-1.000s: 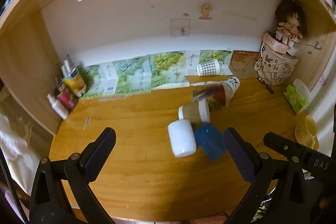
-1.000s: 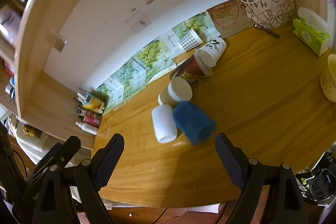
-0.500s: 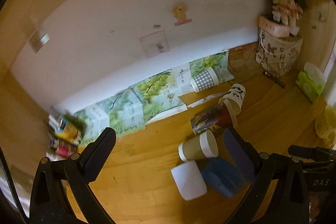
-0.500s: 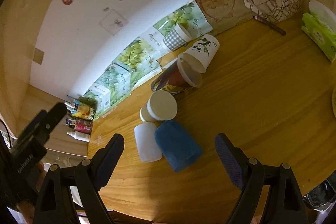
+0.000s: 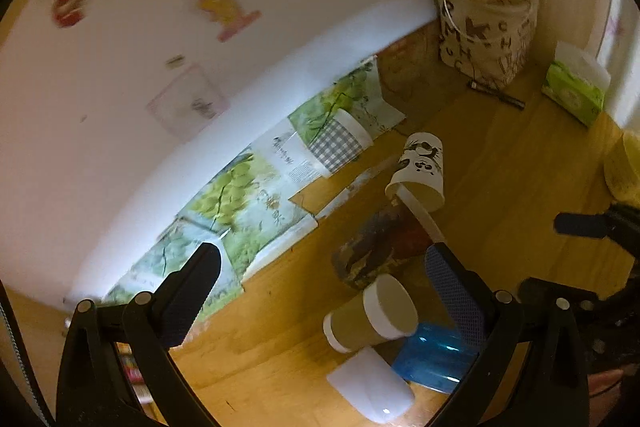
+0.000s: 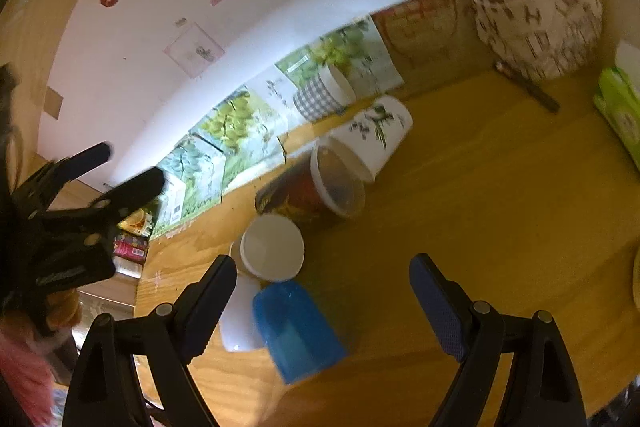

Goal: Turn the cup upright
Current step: 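Lower the left tool toward the brown printed plastic cup lying sideways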

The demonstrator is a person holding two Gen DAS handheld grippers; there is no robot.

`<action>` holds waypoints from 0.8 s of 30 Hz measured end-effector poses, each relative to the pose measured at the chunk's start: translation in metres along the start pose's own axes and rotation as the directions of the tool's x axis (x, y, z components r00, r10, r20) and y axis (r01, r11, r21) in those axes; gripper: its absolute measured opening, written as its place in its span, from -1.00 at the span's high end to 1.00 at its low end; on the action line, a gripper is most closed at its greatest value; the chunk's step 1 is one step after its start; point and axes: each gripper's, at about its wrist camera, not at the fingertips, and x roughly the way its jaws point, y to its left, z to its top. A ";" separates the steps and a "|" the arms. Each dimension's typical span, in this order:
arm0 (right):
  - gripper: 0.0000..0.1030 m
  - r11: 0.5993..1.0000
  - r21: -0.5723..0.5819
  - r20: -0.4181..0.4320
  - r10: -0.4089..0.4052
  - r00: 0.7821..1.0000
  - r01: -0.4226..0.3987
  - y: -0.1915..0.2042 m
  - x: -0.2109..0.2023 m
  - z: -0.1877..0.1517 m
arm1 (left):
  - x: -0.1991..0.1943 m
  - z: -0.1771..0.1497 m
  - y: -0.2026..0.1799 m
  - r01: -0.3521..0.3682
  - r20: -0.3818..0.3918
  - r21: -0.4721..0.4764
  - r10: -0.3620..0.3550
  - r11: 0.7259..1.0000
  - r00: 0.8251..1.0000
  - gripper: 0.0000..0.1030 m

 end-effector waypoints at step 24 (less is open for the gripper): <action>-0.72 0.957 -0.281 0.143 0.116 0.983 -0.072 -0.017 0.011 0.006 | 0.104 0.012 -0.050 0.330 -0.294 0.420 -0.218 0.845 0.931 -0.98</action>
